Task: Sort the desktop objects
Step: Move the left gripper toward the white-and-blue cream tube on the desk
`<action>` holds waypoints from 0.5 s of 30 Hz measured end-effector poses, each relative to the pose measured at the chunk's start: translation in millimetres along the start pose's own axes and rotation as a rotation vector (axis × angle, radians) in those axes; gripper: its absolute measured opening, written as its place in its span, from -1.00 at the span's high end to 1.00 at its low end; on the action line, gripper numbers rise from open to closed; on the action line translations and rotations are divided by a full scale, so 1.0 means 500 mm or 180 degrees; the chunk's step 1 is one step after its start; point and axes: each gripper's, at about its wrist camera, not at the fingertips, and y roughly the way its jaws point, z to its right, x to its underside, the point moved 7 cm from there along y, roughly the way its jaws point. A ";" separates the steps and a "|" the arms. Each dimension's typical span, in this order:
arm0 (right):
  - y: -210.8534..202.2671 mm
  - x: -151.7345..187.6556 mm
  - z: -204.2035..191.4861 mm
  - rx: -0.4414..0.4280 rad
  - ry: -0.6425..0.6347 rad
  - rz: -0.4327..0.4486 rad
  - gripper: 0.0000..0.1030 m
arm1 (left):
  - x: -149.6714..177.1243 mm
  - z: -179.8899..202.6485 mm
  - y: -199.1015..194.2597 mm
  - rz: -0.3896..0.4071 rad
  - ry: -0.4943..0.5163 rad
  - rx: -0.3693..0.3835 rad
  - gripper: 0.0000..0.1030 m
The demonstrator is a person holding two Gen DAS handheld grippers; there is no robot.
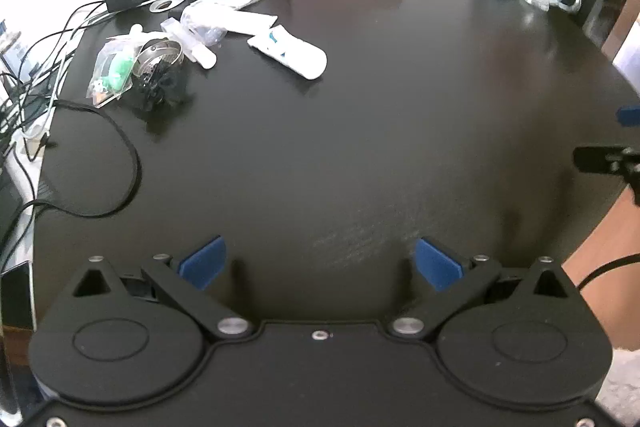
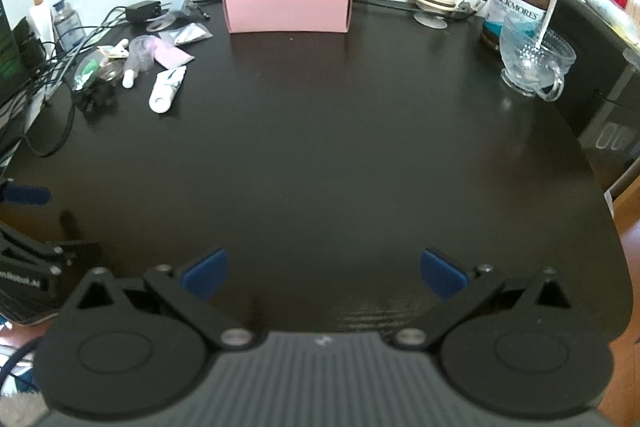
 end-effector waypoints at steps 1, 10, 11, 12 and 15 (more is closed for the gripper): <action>0.005 -0.006 0.003 -0.0019 -0.0022 0.0009 -0.99 | -0.004 -0.004 -0.002 0.0018 -0.0033 0.0010 -1.00; 0.054 -0.073 0.034 -0.0252 -0.0055 0.0073 -0.99 | -0.025 -0.025 -0.002 -0.0003 0.0039 -0.0098 -1.00; 0.061 -0.077 0.037 -0.0280 -0.0057 0.0067 -0.99 | -0.027 -0.025 0.000 -0.0012 0.0034 -0.0117 -1.00; 0.067 -0.081 0.040 -0.0308 -0.0063 0.0060 -0.99 | -0.030 -0.023 0.001 -0.0019 0.0020 -0.0125 -1.00; 0.084 -0.091 0.044 -0.0371 -0.0101 0.0028 -0.99 | -0.041 -0.018 0.004 -0.0032 -0.0004 -0.0131 -1.00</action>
